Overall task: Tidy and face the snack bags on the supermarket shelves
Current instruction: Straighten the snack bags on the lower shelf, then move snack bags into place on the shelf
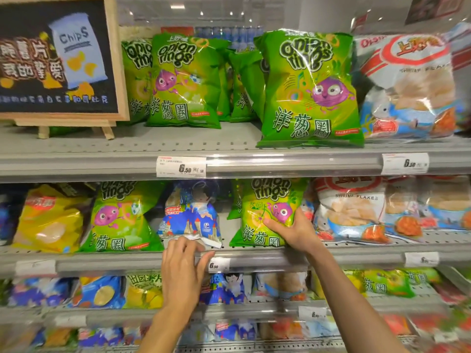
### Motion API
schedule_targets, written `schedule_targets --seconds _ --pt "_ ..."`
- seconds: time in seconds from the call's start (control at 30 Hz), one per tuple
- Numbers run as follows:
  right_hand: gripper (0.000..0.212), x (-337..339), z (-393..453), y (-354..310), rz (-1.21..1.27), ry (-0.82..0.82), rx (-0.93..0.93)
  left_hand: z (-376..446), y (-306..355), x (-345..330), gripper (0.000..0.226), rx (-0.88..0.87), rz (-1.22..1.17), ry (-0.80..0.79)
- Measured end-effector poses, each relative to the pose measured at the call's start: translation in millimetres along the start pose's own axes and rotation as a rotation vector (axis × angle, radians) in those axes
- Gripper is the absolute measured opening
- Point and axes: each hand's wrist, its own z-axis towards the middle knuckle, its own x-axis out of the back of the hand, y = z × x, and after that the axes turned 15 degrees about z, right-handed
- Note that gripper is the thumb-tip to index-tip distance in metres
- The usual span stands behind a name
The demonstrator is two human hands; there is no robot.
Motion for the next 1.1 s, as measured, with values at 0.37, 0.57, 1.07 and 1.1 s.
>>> schedule_targets --seconds 0.37,0.57,1.07,1.1 --pt "0.079 -6 -43 -1 -0.17 0.284 0.204 2 9 11 0.023 0.086 -0.02 -0.065" --pt "0.046 -53 -85 -18 -0.137 0.547 0.661 5 1 27 0.011 0.126 -0.212 -0.07" --pt "0.058 -184 -4 -71 0.197 0.022 -0.123 59 -178 78 0.057 0.427 -0.241 0.027" --pt "0.05 -185 2 -73 0.198 0.002 -0.147 65 -185 77 0.071 0.462 -0.267 -0.056"
